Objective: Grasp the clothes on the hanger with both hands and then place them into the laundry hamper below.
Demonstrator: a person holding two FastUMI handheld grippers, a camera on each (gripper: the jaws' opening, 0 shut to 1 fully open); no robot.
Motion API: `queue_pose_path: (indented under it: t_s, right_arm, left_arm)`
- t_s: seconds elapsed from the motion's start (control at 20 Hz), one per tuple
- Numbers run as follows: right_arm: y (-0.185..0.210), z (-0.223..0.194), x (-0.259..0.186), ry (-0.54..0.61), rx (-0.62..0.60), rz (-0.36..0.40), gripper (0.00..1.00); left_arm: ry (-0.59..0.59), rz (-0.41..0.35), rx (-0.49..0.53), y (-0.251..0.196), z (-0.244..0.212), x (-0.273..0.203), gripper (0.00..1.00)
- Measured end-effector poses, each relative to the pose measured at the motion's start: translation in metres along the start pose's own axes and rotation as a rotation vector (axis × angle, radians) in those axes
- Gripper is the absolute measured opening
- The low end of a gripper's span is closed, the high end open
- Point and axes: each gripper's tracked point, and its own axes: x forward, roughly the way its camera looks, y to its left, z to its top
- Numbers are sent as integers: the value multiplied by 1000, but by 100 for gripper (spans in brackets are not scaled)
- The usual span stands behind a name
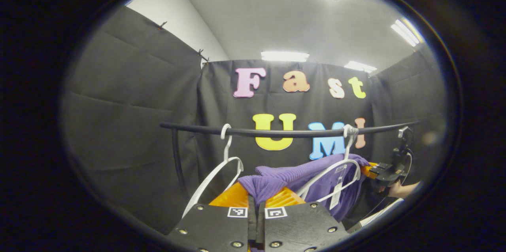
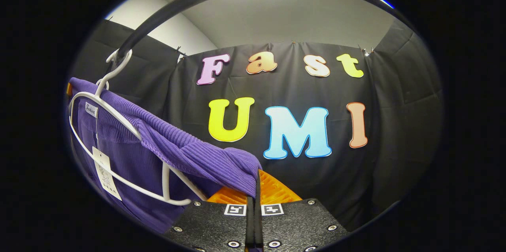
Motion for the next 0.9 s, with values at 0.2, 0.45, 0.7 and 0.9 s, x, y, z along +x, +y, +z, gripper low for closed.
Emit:
queue_pose_path:
  t_s: [0.2, 0.45, 0.7, 0.9]
  right_arm:
    - [-1, -8, 1, 10, -48, 1, 0]
    - [-2, -18, 4, 27, -72, 5, 0]
    - [2, -42, -8, 65, -112, 13, 0]
    - [3, -66, -17, 125, -92, 19, 0]
  left_arm:
    - [49, -23, -11, 6, -22, 4, 1]
    - [87, -30, -19, 16, -41, 13, 1]
    - [158, 18, -92, 30, -100, 19, 1]
    - [181, 28, -147, 22, -130, -2, 1]
